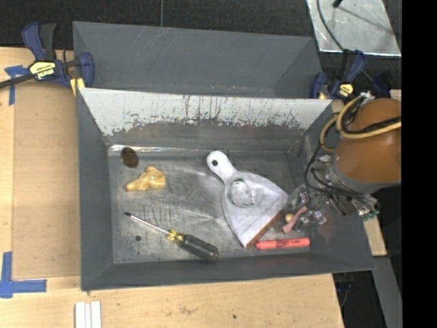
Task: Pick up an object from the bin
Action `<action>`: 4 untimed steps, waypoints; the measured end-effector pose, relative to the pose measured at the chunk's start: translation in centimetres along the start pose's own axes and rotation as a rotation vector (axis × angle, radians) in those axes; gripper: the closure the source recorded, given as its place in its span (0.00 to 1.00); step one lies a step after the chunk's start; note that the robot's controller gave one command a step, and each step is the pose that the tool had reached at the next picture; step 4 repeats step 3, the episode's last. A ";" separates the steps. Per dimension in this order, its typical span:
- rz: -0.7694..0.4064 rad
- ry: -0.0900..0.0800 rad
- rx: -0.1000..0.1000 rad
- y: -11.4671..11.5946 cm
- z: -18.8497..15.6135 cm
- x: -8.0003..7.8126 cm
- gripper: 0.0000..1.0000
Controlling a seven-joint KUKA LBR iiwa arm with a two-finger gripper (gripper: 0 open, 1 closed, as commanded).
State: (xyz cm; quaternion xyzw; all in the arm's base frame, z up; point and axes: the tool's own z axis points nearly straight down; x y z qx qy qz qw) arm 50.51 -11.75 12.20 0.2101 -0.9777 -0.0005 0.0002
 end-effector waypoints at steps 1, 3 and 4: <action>0.000 -0.008 0.007 -1.4 -2.9 -0.5 1.00; 0.019 -0.004 0.003 -2.4 -12.2 -2.7 1.00; 0.019 -0.004 0.003 -2.4 -12.2 -2.7 1.00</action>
Offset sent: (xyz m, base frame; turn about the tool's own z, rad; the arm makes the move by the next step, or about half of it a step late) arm -0.0087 -0.0024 0.0310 -0.0099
